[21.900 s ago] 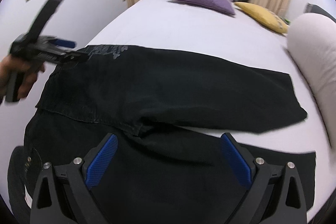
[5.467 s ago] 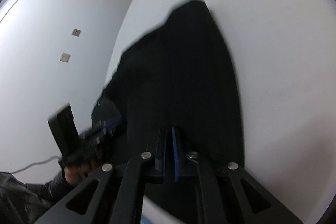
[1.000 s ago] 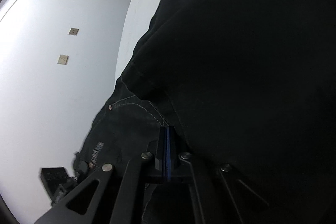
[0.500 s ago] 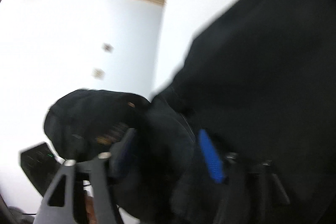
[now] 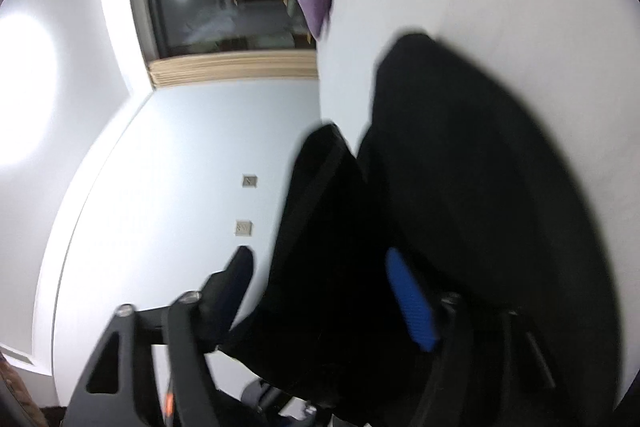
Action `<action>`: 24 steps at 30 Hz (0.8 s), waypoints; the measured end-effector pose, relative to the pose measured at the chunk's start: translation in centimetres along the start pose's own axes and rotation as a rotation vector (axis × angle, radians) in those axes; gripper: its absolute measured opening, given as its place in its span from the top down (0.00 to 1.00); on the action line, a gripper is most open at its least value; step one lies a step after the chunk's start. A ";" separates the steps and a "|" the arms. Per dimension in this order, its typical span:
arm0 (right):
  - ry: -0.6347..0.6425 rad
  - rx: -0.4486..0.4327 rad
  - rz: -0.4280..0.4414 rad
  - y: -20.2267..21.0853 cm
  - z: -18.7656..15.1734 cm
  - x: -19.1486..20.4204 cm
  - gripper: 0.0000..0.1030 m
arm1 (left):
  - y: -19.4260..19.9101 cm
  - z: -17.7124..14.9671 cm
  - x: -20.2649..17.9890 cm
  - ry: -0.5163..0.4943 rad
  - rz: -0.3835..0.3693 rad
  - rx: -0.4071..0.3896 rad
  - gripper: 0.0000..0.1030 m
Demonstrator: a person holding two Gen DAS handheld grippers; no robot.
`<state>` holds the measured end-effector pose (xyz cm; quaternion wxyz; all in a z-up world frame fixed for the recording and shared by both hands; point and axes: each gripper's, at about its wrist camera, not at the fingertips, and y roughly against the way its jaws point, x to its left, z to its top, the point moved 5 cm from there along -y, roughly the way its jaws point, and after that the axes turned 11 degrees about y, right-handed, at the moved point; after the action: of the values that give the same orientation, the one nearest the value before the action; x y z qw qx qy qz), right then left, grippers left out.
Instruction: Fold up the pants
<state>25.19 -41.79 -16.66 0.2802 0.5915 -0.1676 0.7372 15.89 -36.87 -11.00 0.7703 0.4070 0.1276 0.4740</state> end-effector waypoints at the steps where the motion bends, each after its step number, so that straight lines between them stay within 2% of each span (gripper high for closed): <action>1: 0.017 0.027 -0.025 -0.4 -0.3 0.3 0.23 | 0.0 -0.3 -0.6 -0.043 0.021 -0.009 0.86; 7: 0.096 0.182 -0.182 -0.9 -0.3 1.2 0.22 | -0.5 -2.9 -5.3 -0.313 0.102 -0.070 0.86; 9: 0.123 0.213 -0.225 -0.5 0.3 1.3 0.24 | -0.8 -3.5 -6.0 -0.342 0.099 -0.062 0.86; 11: 0.156 0.275 -0.312 -0.4 0.8 1.1 0.29 | -1.2 -3.4 -6.3 -0.343 0.096 -0.059 0.86; 12: 0.166 0.292 -0.329 -0.4 0.9 1.1 0.31 | -1.3 -3.3 -6.3 -0.342 0.096 -0.060 0.86; 14: 0.222 0.328 -0.401 -0.2 1.3 1.1 0.44 | -1.6 -2.9 -6.2 -0.336 0.092 -0.060 0.86; 15: 0.240 0.344 -0.431 0.0 1.4 1.2 0.54 | -1.6 -3.0 -6.2 -0.336 0.091 -0.062 0.86; 18: 0.232 0.345 -0.447 1.3 1.3 0.2 0.74 | -0.4 -4.2 -4.6 -0.330 0.072 -0.070 0.86; 21: 0.243 0.320 -0.457 1.4 0.5 -1.0 0.82 | 0.1 -4.4 -4.3 -0.338 0.048 -0.074 0.86; 24: 0.258 0.277 -0.466 2.2 -0.2 -0.9 0.85 | 0.2 -4.3 -4.1 -0.348 0.030 -0.087 0.86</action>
<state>23.86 -43.62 -17.43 0.3776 0.5481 0.1121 0.7379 11.18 -38.06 -14.38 0.7905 0.4509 -0.0344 0.4130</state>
